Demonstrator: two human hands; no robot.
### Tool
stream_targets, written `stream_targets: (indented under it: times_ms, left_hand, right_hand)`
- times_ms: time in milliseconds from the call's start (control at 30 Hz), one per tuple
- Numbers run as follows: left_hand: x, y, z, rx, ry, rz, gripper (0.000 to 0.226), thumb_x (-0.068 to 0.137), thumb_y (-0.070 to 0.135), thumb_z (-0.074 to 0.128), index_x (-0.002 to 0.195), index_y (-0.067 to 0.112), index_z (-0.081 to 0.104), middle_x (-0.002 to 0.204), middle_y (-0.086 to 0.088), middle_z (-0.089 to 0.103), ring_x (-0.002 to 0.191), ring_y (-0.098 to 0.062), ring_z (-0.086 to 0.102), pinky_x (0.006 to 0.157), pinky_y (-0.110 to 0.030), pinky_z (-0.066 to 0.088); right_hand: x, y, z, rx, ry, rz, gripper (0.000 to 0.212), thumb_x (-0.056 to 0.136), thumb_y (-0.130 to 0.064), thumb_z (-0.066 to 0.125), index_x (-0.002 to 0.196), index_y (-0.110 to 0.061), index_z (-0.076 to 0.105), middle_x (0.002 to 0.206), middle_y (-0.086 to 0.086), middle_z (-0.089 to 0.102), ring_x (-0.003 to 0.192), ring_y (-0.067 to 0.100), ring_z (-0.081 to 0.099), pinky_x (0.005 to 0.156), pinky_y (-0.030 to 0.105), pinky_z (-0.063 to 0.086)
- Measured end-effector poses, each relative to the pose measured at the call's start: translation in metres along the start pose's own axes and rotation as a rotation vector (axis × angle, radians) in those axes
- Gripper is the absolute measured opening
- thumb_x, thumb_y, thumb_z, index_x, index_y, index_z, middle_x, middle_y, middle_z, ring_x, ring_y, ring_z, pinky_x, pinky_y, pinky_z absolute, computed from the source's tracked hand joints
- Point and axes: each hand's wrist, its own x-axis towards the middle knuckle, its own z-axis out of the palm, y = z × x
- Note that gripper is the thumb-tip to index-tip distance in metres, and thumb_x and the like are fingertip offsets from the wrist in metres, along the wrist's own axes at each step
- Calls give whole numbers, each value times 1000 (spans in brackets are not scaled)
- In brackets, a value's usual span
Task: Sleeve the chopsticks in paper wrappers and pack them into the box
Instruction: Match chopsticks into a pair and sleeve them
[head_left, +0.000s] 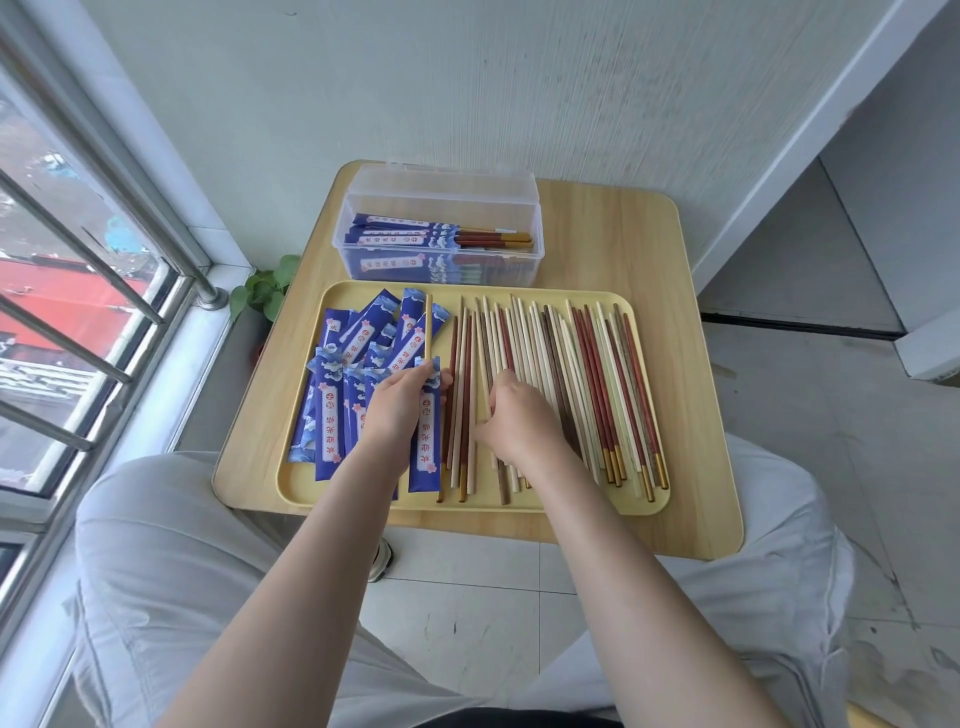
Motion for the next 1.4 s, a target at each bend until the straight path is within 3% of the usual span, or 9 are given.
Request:
stream_targets:
  times_ms: [167, 333, 467, 533, 600, 767, 900, 1067, 1400]
  left_hand:
    - [-3, -1, 1, 23, -7, 12, 34, 99, 45, 56, 91, 21, 78, 95, -9, 76, 77, -19, 67, 89, -43, 56]
    - [-2, -2, -1, 21, -48, 24, 33, 100, 45, 55, 97, 22, 78, 82, -1, 74, 72, -16, 70, 76, -36, 59]
    - [-3, -2, -4, 53, -91, 75, 28, 100, 39, 57, 104, 17, 75, 84, -2, 74, 72, -15, 70, 71, -33, 58]
    - [-4, -1, -5, 1, -151, 102, 26, 101, 32, 58, 108, 11, 73, 90, -6, 74, 77, -21, 67, 80, -39, 59]
    - [-7, 1, -5, -11, -208, 133, 24, 102, 25, 56, 110, 7, 69, 91, -8, 73, 75, -21, 66, 77, -36, 59]
    - [-13, 11, 1, 7, -270, 125, 17, 103, 18, 53, 106, 6, 64, 86, -12, 72, 62, -19, 63, 61, -30, 55]
    - [-14, 15, 3, 33, -252, 103, 17, 102, 16, 53, 102, 5, 65, 82, -15, 69, 58, -21, 60, 57, -30, 53]
    - [-14, 15, 3, 112, -242, 114, 20, 100, 16, 51, 98, 4, 66, 74, -13, 67, 54, -23, 54, 55, -31, 50]
    - [-17, 17, 2, 314, -413, 103, 25, 99, 19, 44, 99, -2, 59, 69, -13, 65, 48, -22, 48, 54, -28, 47]
  right_hand:
    - [-1, 0, -6, 75, -8, -3, 46, 92, -15, 68, 127, -7, 41, 77, -1, 50, 58, 10, 49, 45, 20, 34]
    - [-4, 8, -12, 222, -59, -53, 31, 92, -15, 63, 116, -24, 46, 74, -2, 51, 52, 11, 47, 45, 23, 39]
    - [-9, 13, -27, 509, -84, -22, 20, 93, -12, 55, 106, -24, 64, 83, 3, 64, 59, 12, 60, 53, 24, 53]
    - [-10, 12, -41, 690, -87, -25, 25, 96, -6, 48, 104, -18, 68, 89, 8, 72, 71, 21, 71, 69, 39, 63]
    - [-9, 12, -54, 844, -73, -56, 30, 97, -2, 41, 104, -10, 68, 91, 12, 75, 84, 29, 74, 79, 47, 61]
    - [-9, 11, -76, 1164, 2, -193, 27, 99, 5, 38, 108, 0, 63, 96, 21, 75, 87, 34, 73, 71, 35, 59]
    - [-9, 12, -83, 1202, 219, -252, 11, 100, -7, 57, 104, -7, 67, 82, 14, 73, 67, 27, 68, 58, 29, 53]
    - [-1, 17, -90, 1156, 508, -192, 24, 105, -23, 52, 96, -9, 69, 57, -3, 40, 49, 13, 32, 45, 26, 25]
    - [10, 26, -87, 1145, 589, 18, 32, 108, -25, 40, 84, -15, 57, 60, 0, 41, 51, 12, 36, 46, 20, 33]
